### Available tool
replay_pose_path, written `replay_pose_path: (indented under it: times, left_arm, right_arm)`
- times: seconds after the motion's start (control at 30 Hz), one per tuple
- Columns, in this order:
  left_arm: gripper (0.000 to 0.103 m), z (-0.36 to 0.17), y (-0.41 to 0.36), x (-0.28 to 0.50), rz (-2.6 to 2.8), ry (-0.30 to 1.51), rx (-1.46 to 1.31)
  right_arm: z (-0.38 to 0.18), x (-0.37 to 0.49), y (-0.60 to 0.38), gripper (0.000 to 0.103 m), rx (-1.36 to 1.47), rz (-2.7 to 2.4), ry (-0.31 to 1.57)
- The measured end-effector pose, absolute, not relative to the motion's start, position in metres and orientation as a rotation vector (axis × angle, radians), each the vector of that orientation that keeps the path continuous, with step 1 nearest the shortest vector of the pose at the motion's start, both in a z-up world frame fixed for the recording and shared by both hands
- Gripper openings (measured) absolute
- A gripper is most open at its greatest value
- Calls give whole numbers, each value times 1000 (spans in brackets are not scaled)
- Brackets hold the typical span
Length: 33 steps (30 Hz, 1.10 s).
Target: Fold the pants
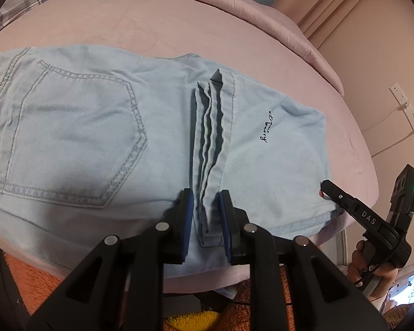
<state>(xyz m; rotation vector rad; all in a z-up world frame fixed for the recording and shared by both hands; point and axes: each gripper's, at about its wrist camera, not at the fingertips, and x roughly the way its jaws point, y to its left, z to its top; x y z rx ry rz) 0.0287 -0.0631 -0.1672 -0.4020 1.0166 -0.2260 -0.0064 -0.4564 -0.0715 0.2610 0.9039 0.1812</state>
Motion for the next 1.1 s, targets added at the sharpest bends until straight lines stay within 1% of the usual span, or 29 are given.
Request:
replay_pose_path:
  times: [0.43,0.5,0.53,0.67,0.7,0.77,0.8,0.83,0.9,0.97,1.03,1.1]
  left_arm:
    - [20,-169,-56,29,-232,1022,-433]
    - [24,-167,-57,28,-237,1022,-429]
    - [28,-166,-58,28,-246,1021,-426]
    - [37,-160,-59,24,-257,996,-450]
    - [38,-159,-58,22,-259,992,-456]
    - [46,-152,-54,18,-248,979,-466]
    - [47,-147,-52,15,-241,967,-469]
    - [49,-141,-49,13,-239,946,-473]
    - [58,-122,-38,7,-224,877,-480]
    - [84,-102,-24,-1,-179,797,-478]
    - [94,-90,-11,-6,-129,749,-480]
    - [95,-81,7,-13,-61,707,-494]
  right_arm:
    - [-71,-7,-455,23,251,174,903]
    - [-70,-8,-453,23,248,172,901]
    - [-70,-8,-453,23,247,172,900]
    - [-70,-9,-450,24,248,170,897]
    - [-70,-9,-450,24,247,170,897]
    - [-70,-10,-449,28,255,176,894]
    - [-70,-10,-450,30,262,188,891]
    - [-70,-10,-450,31,263,194,887]
    - [-69,-11,-449,31,252,198,878]
    - [-69,-11,-448,32,243,199,876]
    - [-68,-10,-448,37,255,204,878]
    - [-66,-8,-448,40,274,206,884]
